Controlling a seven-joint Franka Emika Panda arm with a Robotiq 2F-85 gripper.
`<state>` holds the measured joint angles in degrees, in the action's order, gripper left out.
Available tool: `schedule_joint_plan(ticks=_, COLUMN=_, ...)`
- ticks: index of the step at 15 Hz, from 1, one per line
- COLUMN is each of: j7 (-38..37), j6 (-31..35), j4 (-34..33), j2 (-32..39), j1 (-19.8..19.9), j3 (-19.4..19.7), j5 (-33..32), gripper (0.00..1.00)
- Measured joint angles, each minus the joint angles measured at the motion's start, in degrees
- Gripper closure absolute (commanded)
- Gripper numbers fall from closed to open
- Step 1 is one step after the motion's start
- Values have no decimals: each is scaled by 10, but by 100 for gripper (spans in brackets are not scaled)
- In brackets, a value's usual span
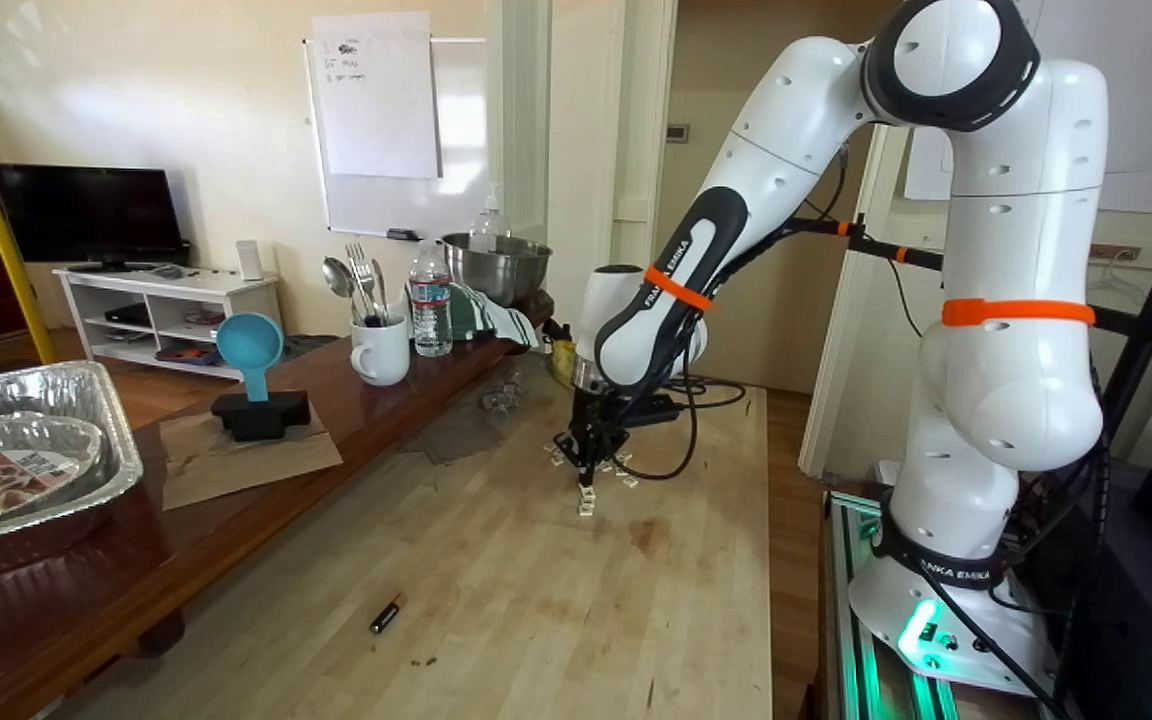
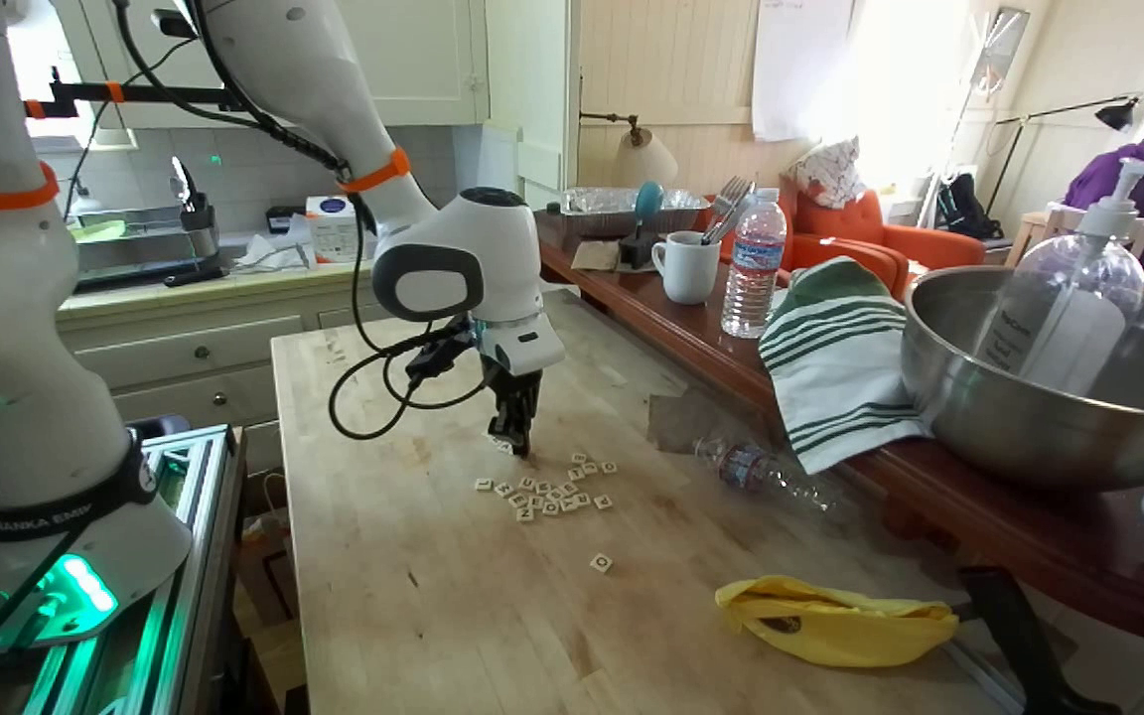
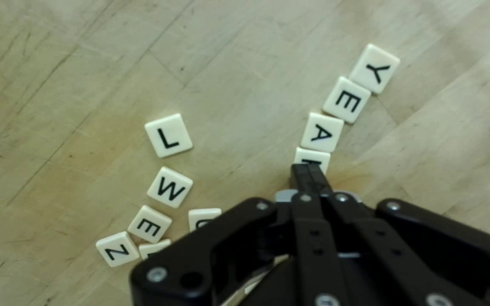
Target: Move the small objects on the table
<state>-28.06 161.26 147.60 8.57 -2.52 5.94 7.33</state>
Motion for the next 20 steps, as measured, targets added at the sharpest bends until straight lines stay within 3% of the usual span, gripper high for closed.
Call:
schedule_joint_plan(ticks=11, j7=-1, j6=0, j4=14, j2=-11, j1=8, j3=-7, j5=56, gripper=100)
schedule_joint_plan(ticks=20, j7=-1, j6=0, j4=22, j2=-24, j1=10, j3=-11, j5=61, gripper=100)
